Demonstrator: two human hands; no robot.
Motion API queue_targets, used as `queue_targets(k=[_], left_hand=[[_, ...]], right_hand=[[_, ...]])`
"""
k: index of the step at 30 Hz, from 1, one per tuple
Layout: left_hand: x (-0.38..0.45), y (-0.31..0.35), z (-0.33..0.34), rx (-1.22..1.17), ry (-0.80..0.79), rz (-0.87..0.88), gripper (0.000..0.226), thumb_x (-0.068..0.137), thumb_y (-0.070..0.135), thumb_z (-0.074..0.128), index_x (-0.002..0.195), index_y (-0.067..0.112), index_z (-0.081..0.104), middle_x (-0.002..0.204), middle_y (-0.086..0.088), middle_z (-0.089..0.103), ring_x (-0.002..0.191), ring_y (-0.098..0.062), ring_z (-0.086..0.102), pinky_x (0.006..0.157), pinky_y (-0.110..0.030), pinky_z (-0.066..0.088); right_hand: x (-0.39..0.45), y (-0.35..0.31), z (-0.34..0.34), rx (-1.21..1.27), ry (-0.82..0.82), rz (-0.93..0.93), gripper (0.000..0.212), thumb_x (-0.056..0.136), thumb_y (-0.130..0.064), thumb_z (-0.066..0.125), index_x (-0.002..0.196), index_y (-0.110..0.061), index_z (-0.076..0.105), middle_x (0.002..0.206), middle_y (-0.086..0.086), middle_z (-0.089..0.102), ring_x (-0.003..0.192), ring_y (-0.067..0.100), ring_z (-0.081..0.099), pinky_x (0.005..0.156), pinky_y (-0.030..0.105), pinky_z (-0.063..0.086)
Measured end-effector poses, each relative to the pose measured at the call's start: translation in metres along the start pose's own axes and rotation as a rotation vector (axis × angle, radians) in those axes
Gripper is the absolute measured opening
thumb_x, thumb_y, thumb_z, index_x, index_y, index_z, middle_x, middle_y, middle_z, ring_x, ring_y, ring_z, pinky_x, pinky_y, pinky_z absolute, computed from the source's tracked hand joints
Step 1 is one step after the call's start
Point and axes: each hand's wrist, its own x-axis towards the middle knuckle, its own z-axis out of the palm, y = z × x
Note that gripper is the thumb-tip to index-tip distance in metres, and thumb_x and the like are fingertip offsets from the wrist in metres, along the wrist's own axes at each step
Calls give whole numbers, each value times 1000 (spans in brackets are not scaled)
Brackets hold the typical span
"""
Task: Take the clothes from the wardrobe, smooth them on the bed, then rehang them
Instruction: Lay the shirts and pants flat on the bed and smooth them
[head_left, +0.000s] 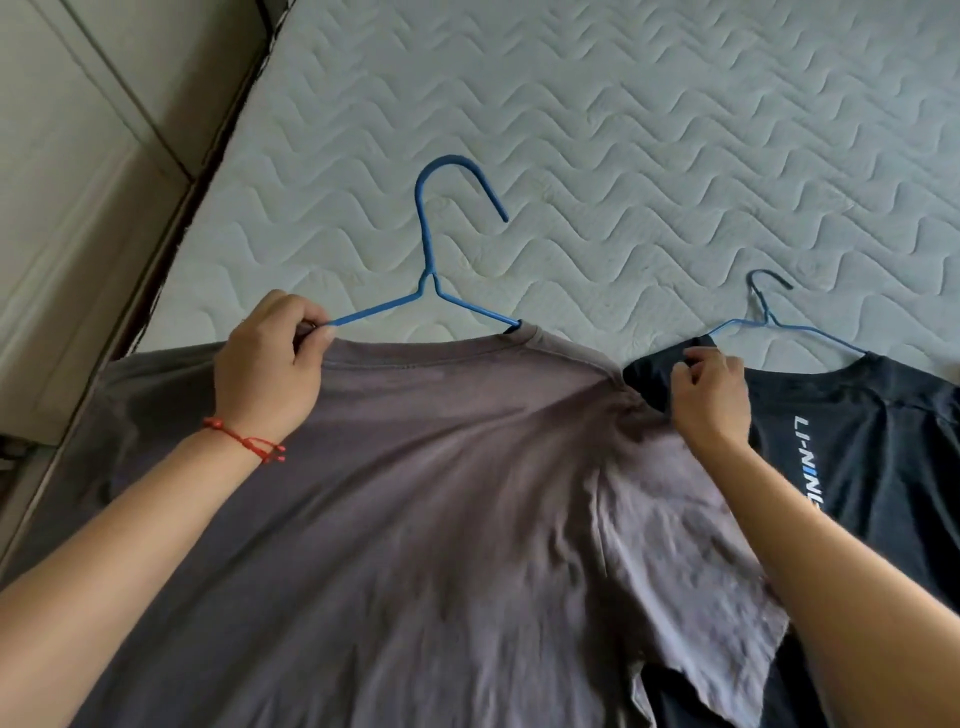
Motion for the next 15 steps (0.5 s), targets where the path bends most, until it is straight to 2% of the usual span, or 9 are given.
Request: queue_targets(k=[2,3,5,8,9,12,15], left_hand=[[-3,0,1,-8,-2,-26,8,84,3,59,88,-4,60,89,-20,61,79,-26,56,71,-30,40],[-4,0,1,-16,-4,-36,8,84,3,58,88,-4,60,90,-20,61,79,-21,53,72,-29,40],[-6,-1,3,-26,-4,-49,8,84,3,58,88,-4,61,91,-19,61,80,-16,49,72,-27,38],[-1,-3,5,-28,-3,-56,9,85,4,58,89,-3,61,92,-19,62,80,-16,49,72,-26,38],[1,-4,6,-24,-2,-59,9,85,5,58,89,-2,61,92,-19,62,80,-16,49,72,-27,39],[4,-5,5,-16,-12,-62,9,85,6,58,89,-2,60,91,-18,62,79,-19,51,72,-27,39],[2,-5,3,-29,-34,-73,10,85,7,58,90,-2,61,93,-18,63,80,-18,51,73,-26,39]], right_hand=[[22,-3,17,0,-102,92,22,85,-27,45,93,-9,55,101,20,53,98,36,55,74,34,37],[29,-2,24,14,-111,150,25,82,-29,44,88,-6,52,100,20,55,96,37,56,73,33,36],[36,-4,34,27,-87,263,40,85,-32,45,100,4,54,114,24,57,104,39,56,80,38,42],[38,-13,34,-23,-104,327,66,83,-52,49,120,3,52,124,25,53,113,40,51,90,41,43],[37,-17,33,-31,-109,334,67,83,-53,50,121,2,52,125,24,53,114,40,51,90,41,43],[37,-19,29,-65,-105,324,51,87,-37,50,120,2,52,125,24,54,113,41,52,90,40,43],[32,-24,20,-71,-125,322,47,89,-28,48,123,4,48,127,24,53,115,41,51,91,40,42]])
